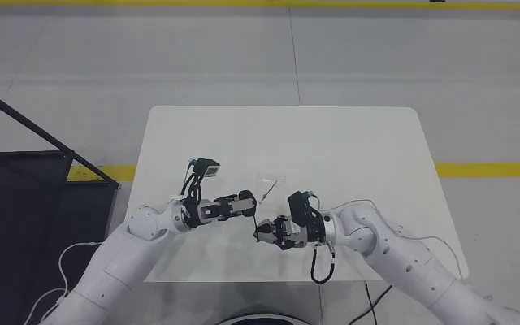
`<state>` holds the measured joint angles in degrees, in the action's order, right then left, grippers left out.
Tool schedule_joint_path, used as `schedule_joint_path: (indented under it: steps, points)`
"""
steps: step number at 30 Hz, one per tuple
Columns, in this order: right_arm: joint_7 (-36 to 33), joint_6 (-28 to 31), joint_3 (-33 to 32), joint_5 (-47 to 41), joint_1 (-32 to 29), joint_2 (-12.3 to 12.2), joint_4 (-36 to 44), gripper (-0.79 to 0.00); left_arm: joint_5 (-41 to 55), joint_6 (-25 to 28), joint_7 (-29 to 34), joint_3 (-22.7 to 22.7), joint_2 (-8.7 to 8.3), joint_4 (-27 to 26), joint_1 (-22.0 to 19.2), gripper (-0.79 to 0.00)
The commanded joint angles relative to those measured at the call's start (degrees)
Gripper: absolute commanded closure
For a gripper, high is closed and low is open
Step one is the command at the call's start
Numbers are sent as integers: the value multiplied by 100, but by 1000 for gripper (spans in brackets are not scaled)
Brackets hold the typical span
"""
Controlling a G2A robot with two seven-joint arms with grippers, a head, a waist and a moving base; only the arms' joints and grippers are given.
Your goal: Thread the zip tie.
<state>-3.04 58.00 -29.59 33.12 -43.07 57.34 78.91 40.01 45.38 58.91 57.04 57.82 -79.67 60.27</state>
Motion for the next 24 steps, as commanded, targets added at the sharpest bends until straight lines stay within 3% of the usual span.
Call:
schedule_joint_path:
  steps: [1, 9, 10, 12, 24]
  points:
    - [32, 0, 22, -3, 13, -4, -14, 0, -26, -3, 3, 6, 1, -2, 2, -166]
    - [121, 0, 112, -1, 73, -19, -63, 0, -116, -10, 10, 12, 5, -40, 21, -132]
    - [127, 0, 118, 0, 77, -20, -65, 0, -127, -9, 9, 11, 6, -44, 23, -114]
    - [142, 0, 138, -1, 90, -24, -77, 0, -142, -7, 7, 10, 6, -51, 29, 0]
    - [347, 0, 186, 115, 111, -60, -41, 0, -239, 199, -199, 90, 19, 72, 41, 0]
